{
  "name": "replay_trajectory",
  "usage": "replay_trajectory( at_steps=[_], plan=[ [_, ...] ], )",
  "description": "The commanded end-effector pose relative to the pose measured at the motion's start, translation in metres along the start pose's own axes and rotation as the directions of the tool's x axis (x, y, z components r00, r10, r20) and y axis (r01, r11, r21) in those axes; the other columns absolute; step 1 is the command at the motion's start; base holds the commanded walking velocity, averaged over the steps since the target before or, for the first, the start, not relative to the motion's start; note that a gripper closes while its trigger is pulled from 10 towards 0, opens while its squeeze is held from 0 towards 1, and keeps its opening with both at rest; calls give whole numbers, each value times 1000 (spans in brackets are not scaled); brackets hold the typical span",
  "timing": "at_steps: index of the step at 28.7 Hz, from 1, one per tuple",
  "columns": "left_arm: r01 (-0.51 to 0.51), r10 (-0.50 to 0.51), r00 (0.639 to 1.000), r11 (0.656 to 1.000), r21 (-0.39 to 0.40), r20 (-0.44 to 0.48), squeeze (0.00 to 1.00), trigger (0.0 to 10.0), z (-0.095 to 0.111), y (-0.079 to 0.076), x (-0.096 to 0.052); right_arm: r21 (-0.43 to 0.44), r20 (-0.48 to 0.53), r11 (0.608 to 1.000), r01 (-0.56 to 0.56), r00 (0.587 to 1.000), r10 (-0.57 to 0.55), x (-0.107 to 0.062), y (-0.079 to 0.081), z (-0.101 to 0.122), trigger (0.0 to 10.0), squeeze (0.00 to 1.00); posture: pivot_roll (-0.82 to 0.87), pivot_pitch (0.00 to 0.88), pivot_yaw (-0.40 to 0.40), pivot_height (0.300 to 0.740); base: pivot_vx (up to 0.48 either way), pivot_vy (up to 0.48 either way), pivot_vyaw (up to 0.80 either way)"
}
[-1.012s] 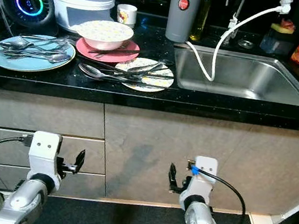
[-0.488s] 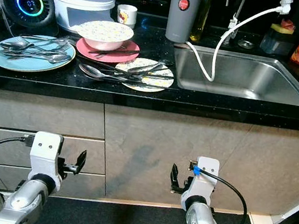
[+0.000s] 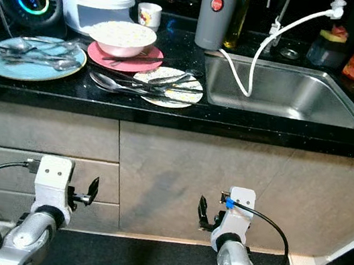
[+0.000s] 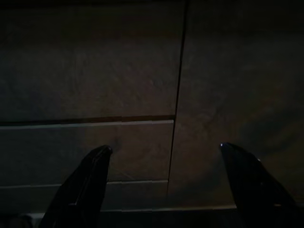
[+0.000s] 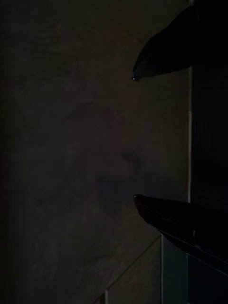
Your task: Kitchen organization
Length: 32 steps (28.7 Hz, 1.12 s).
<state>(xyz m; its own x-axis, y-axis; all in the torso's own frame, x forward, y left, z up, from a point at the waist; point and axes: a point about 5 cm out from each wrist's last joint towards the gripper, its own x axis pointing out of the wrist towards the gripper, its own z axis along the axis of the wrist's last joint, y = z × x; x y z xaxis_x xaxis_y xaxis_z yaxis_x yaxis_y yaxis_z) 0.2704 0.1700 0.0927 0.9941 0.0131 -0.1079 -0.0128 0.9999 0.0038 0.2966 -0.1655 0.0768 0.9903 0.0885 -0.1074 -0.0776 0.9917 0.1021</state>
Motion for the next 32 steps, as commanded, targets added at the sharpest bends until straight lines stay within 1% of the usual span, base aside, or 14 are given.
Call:
replay_trajectory(
  at_steps=[1,14,17,19,22,27,32],
  plan=[
    [1,-2,1000,1000,-19,-3,0,10000,-1,-2,-1,0,-27,1000,-1,1000,1,-2,0,-6,10000,0,-55,83,-44,740,0,0,0],
    [-4,5,1000,1000,-27,3,0,10000,-1,0,-3,-1,-29,1000,-12,999,12,-2,2,-6,10000,0,-50,91,-46,740,0,0,0],
    [-11,10,1000,998,-56,-22,0,10000,-3,2,-4,-2,-38,1000,-5,999,5,-2,1,-9,10000,0,-48,95,-44,740,0,0,0],
    [-11,10,999,999,-47,-31,0,10000,-4,5,-6,-2,-41,1000,5,999,-5,-3,-1,-9,10000,0,-48,96,-41,740,0,0,0],
    [-13,11,999,999,-53,-30,0,10000,-3,6,-6,-2,-38,1000,8,999,-8,-2,-1,-9,10000,0,-48,96,-41,740,0,0,0],
    [15,-16,1000,998,-57,-6,0,10000,1,4,-6,2,-28,1000,10,1000,-10,-2,-2,-7,10000,0,-47,101,-37,740,0,0,0],
    [26,-27,1000,997,-69,-4,0,10000,2,1,-7,3,-29,1000,13,999,-13,-2,-2,-8,10000,0,-47,104,-36,740,0,0,0]
  ],
)
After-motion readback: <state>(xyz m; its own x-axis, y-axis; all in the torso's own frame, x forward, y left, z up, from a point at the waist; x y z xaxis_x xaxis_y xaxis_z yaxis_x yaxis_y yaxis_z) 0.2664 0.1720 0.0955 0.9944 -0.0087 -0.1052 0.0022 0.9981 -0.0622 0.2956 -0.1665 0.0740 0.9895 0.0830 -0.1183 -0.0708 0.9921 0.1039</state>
